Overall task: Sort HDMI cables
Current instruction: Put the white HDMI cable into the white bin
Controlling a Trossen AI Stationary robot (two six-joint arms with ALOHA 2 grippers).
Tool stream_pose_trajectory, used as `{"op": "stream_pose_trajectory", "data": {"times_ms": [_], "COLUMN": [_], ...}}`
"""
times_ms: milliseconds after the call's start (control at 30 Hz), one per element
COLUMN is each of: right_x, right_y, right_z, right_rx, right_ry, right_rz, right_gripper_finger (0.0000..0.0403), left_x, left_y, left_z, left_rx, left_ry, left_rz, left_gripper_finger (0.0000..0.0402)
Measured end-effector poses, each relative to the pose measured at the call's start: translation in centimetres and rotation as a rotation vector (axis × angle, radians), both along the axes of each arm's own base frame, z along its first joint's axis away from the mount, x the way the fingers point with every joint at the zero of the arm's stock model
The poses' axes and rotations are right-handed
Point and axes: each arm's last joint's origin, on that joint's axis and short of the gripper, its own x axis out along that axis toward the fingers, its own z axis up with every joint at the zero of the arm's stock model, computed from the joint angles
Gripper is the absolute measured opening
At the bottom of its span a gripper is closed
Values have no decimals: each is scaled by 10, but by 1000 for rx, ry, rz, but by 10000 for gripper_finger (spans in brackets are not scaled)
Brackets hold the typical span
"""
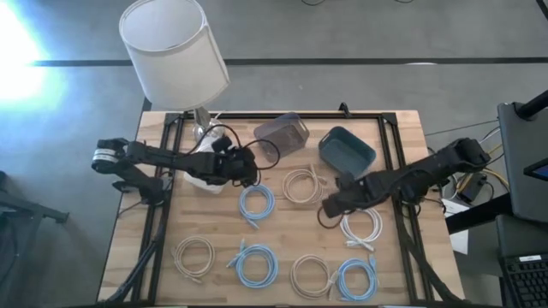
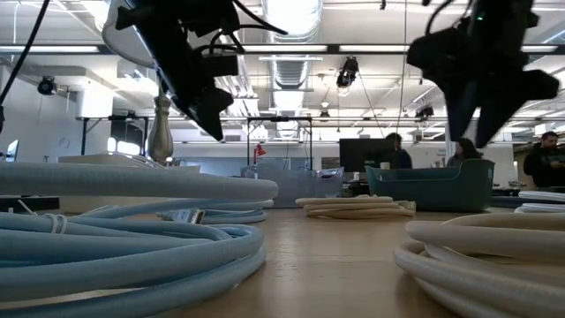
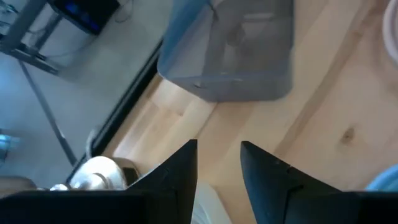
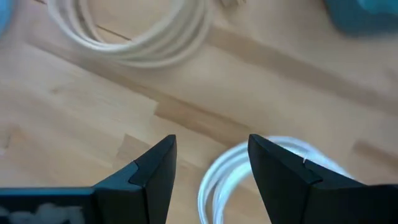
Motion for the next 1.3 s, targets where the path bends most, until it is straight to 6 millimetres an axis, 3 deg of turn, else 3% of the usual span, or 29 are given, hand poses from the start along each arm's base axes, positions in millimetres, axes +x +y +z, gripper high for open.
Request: {"op": "stream_pose_trajectory", "data": {"times_ms": [367, 667, 867, 1033, 1300], "right_x": [-22, -17, -15, -14, -12], "right_y": [25, 29, 30, 30, 29], "right_z": [-36, -77, -89, -87, -81], "right_rx": [122, 126, 88, 56, 34], "right_ry": [44, 27, 73, 62, 5], "right_rz": [-287, -295, -284, -222, -208], "right_gripper_finger": [191, 192, 183, 147, 49], "left_x": [11, 18, 19, 19, 19], "left_y": [1, 2, 2, 2, 2], "left_z": [8, 15, 15, 15, 15], "left_rx": [63, 110, 114, 114, 115], "left_ry": [-68, -111, -115, -116, -119], "left_rz": [-60, -113, -117, -117, -116], "left_gripper_finger": [126, 126, 126, 126, 126]}}
